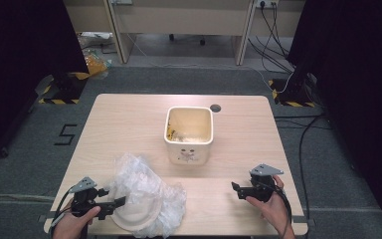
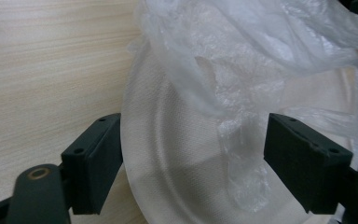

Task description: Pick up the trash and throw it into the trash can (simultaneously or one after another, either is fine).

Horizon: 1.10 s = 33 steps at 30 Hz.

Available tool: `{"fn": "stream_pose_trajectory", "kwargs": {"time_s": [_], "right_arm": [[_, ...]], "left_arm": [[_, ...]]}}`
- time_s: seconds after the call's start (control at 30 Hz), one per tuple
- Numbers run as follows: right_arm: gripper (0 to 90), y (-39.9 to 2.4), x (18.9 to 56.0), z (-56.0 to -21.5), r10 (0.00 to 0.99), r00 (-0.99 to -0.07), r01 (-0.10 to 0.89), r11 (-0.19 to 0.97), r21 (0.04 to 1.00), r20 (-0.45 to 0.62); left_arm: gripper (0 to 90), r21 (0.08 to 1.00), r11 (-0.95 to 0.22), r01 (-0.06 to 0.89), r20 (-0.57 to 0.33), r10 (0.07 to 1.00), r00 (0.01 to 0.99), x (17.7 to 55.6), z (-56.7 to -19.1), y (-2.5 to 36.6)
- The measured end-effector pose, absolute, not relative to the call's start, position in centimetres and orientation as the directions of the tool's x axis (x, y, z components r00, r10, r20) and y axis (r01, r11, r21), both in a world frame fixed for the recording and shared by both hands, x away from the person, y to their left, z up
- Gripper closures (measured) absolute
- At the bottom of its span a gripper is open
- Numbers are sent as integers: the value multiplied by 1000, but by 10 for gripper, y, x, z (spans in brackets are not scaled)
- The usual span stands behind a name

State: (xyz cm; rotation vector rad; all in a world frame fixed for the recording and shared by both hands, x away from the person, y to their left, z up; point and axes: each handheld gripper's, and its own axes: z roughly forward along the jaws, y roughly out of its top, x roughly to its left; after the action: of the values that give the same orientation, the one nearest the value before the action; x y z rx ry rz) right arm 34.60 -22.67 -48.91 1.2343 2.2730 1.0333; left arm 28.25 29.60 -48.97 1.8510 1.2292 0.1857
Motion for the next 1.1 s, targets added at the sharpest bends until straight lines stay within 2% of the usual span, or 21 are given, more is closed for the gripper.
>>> {"fn": "stream_pose_trajectory", "kwargs": {"time_s": [0.17,0.47,1.1], "right_arm": [[157,-226,346,-489,830,-557,574,352,739,37],[159,-230,343,-487,829,-558,571,348,744,40],[160,-268,333,-481,861,-507,572,299,764,42]], "left_arm": [[245,716,-139,684,-332,794,509,284,-493,285],[245,723,-182,667,-300,786,540,294,-490,254],[236,734,-295,612,-240,729,641,304,-494,150]]}}
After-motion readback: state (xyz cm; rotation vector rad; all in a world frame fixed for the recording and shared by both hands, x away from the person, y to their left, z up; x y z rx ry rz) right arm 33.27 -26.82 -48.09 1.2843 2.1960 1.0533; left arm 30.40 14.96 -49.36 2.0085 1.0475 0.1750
